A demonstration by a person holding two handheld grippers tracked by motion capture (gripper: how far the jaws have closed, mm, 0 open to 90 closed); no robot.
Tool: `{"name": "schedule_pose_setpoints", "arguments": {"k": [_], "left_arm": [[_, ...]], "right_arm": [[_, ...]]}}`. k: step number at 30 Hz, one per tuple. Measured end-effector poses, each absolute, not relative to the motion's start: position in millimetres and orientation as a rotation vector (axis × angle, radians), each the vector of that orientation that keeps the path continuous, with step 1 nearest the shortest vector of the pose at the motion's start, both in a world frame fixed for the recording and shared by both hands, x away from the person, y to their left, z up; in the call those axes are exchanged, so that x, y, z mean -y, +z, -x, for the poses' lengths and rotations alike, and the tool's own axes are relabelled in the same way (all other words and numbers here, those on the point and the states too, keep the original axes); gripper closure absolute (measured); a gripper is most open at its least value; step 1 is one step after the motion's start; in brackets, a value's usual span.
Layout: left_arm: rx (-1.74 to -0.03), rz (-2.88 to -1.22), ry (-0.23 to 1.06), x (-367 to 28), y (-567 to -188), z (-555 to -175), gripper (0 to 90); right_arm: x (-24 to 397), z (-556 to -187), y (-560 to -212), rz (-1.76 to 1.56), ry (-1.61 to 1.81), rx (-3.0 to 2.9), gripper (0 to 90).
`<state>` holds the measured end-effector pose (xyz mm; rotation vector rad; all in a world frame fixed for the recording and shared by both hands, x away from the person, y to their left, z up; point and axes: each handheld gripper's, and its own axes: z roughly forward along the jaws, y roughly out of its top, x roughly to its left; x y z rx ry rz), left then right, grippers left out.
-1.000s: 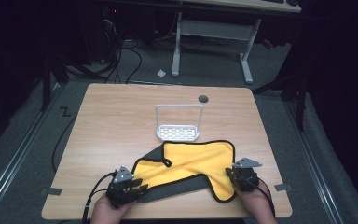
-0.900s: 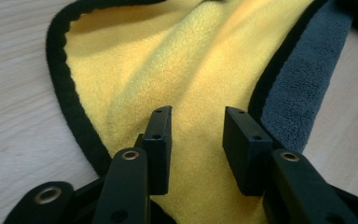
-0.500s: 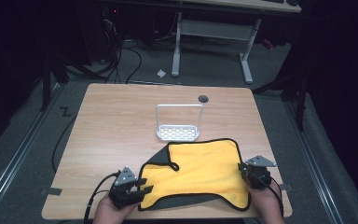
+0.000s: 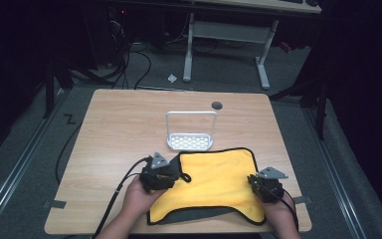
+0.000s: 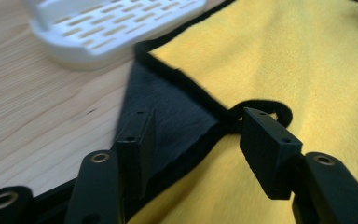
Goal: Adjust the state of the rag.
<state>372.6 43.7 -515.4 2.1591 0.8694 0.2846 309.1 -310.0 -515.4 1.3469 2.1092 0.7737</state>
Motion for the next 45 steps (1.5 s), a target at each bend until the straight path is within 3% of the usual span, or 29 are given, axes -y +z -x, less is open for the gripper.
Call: {"name": "schedule_pose_setpoints", "arguments": {"k": [2,6,8,13,17,20,26,30,39,45], "left_arm": [[-0.886,-2.225,0.305,-34.4,-522.5,-376.2,50.1],[-0.921,-2.182,0.341,-39.2,-521.0,-378.8,77.8],[-0.932,-2.144,0.349,-45.5,-515.1,-380.4,81.6],[-1.063,-2.016,0.377,-79.4,-504.6,-398.1,81.1],[-1.188,-1.923,0.362,-108.9,-506.6,-405.8,68.5],[-1.156,-1.896,0.366,-117.9,-501.2,-385.7,60.5],[-1.108,-1.948,0.236,-126.7,-511.0,-327.5,63.3],[-1.082,-1.912,0.083,-122.6,-513.0,-286.1,63.9],[-1.011,-2.019,0.033,-101.6,-526.3,-253.1,63.5],[-0.986,-2.055,0.069,-100.1,-528.4,-242.6,62.2]], "right_arm": [[310.9,-308.9,-515.4,-1.350,0.777,-2.109,83.3],[310.5,-308.2,-515.5,-1.346,0.778,-2.117,83.3],[309.5,-308.0,-516.0,-1.336,0.774,-2.122,83.3],[308.1,-308.5,-516.7,-1.333,0.772,-2.131,83.3],[308.1,-309.1,-518.0,-1.335,0.765,-2.136,83.0],[308.4,-308.2,-516.7,-1.330,0.765,-2.123,82.7],[306.4,-302.5,-512.2,-1.313,0.776,-2.110,82.4],[302.4,-289.7,-501.2,-1.288,0.820,-2.091,82.3],[306.2,-253.5,-508.5,-1.286,0.834,-2.189,83.3],[317.4,-235.7,-518.3,-1.345,0.804,-2.224,82.6]]}}
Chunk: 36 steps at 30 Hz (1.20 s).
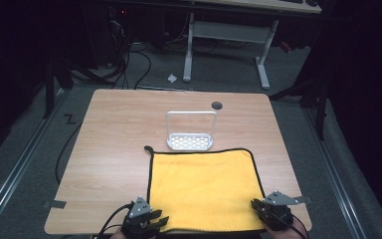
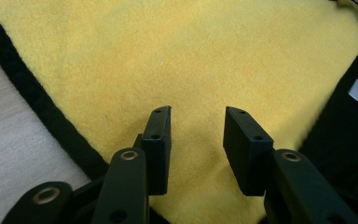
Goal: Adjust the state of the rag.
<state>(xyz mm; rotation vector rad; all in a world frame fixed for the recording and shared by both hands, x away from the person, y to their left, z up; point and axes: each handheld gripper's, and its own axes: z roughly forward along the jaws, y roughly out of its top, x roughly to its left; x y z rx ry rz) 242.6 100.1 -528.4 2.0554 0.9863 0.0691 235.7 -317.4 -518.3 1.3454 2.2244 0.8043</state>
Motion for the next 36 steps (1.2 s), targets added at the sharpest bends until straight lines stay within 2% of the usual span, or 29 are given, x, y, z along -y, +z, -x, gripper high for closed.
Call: {"name": "schedule_pose_setpoints", "arguments": {"k": [7,22,28,36], "left_arm": [[-0.994,-2.031,0.115,-105.0,-520.4,-256.2,62.2],[-1.102,-1.981,0.294,-114.0,-516.2,-382.9,59.9],[-1.203,-1.963,0.309,-122.6,-522.3,-419.2,52.4],[-1.221,-1.926,0.282,-119.9,-532.0,-427.1,43.7]], "right_arm": [[317.4,-229.5,-513.4,-1.328,0.822,-2.195,82.2],[283.9,-307.8,-506.4,-1.313,0.832,-2.185,74.9],[238.8,-315.1,-497.0,-1.215,0.928,-2.242,74.2],[171.0,-309.5,-492.1,-1.019,0.985,-2.344,72.0]]}}
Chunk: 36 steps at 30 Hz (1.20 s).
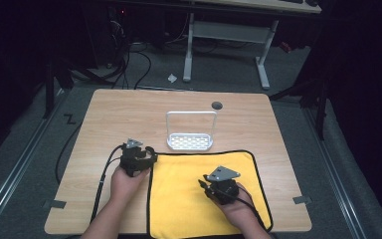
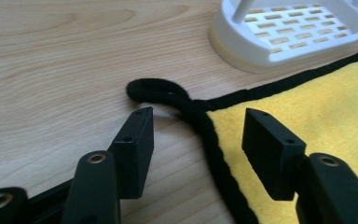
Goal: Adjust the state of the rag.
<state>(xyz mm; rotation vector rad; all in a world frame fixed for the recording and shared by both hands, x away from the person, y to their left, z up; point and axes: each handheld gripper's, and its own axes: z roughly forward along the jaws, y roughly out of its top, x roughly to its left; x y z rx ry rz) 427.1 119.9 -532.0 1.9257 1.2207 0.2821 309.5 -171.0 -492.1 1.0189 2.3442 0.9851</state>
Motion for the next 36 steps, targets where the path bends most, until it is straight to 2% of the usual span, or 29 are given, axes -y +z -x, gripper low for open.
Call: {"name": "schedule_pose_setpoints", "arguments": {"k": [3,6,8,12,14,22,27,36], "left_arm": [[-1.210,-1.920,0.278,-113.6,-532.9,-426.0,44.7],[-1.201,-1.947,0.320,-106.7,-532.4,-425.3,51.4],[-1.185,-1.980,0.359,-101.1,-531.8,-424.1,59.1],[-1.156,-1.990,0.339,-99.9,-532.9,-426.3,78.8],[-1.155,-1.981,0.323,-101.8,-533.7,-428.8,84.0],[-1.157,-1.939,0.292,-108.3,-536.3,-439.1,85.6],[-1.161,-1.869,0.200,-118.3,-537.6,-442.3,85.3],[-1.170,-1.859,0.203,-118.7,-537.7,-441.2,84.6]], "right_arm": [[152.0,-306.2,-492.5,-0.970,0.996,-2.370,70.0],[136.3,-303.3,-494.3,-0.926,1.008,-2.394,67.8],[126.9,-301.5,-495.5,-0.905,1.010,-2.414,65.6],[109.1,-299.0,-498.0,-0.857,1.023,-2.448,62.4],[101.1,-298.3,-498.8,-0.837,1.023,-2.459,61.2],[75.8,-300.1,-501.7,-0.792,1.033,-2.493,59.2],[62.2,-298.9,-502.6,-0.758,1.035,-2.511,56.9],[33.4,-283.3,-510.9,-0.676,1.051,-2.612,49.5]]}}
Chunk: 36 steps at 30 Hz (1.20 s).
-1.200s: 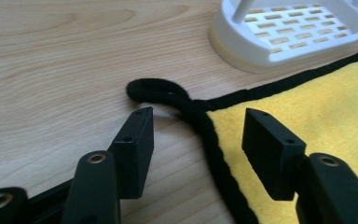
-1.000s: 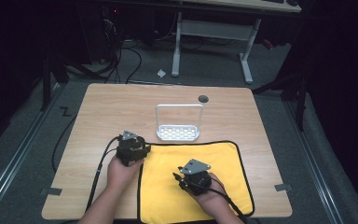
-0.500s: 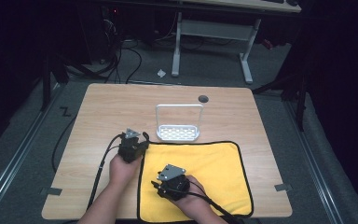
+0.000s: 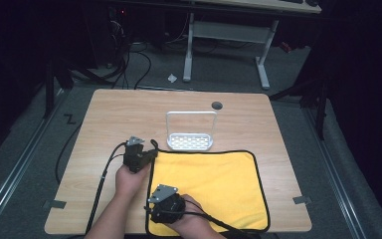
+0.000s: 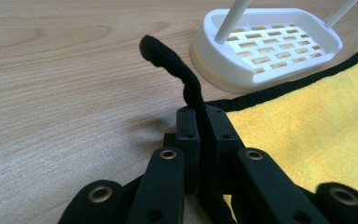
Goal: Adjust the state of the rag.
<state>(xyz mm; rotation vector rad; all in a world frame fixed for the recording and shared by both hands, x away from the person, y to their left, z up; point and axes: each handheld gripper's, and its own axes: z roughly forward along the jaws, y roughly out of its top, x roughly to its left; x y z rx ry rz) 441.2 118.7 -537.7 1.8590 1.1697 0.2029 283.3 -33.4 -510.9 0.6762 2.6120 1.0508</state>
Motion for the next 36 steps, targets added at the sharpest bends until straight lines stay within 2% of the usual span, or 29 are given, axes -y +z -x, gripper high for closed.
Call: {"name": "schedule_pose_setpoints", "arguments": {"k": [5,8,11,14,28,36], "left_arm": [[-1.175,-1.855,0.194,-119.0,-537.9,-441.4,84.6],[-1.171,-1.859,0.195,-119.3,-537.9,-441.5,84.7],[-1.168,-1.857,0.197,-119.2,-537.9,-441.5,84.8],[-1.161,-1.859,0.203,-118.9,-537.6,-440.8,84.8],[-1.131,-1.804,0.171,-123.2,-537.0,-438.9,85.2],[-1.189,-1.673,0.119,-143.9,-529.6,-437.7,86.0]], "right_arm": [[24.7,-281.3,-523.1,-0.680,0.994,-2.661,49.5],[27.2,-281.2,-525.4,-0.688,1.006,-2.650,59.2],[29.3,-281.0,-524.5,-0.677,0.978,-2.627,77.1],[29.9,-282.9,-524.0,-0.659,0.963,-2.619,82.8],[43.8,-281.6,-500.8,-0.686,1.046,-2.547,84.2],[39.1,-281.2,-488.7,-0.649,1.099,-2.515,84.4]]}}
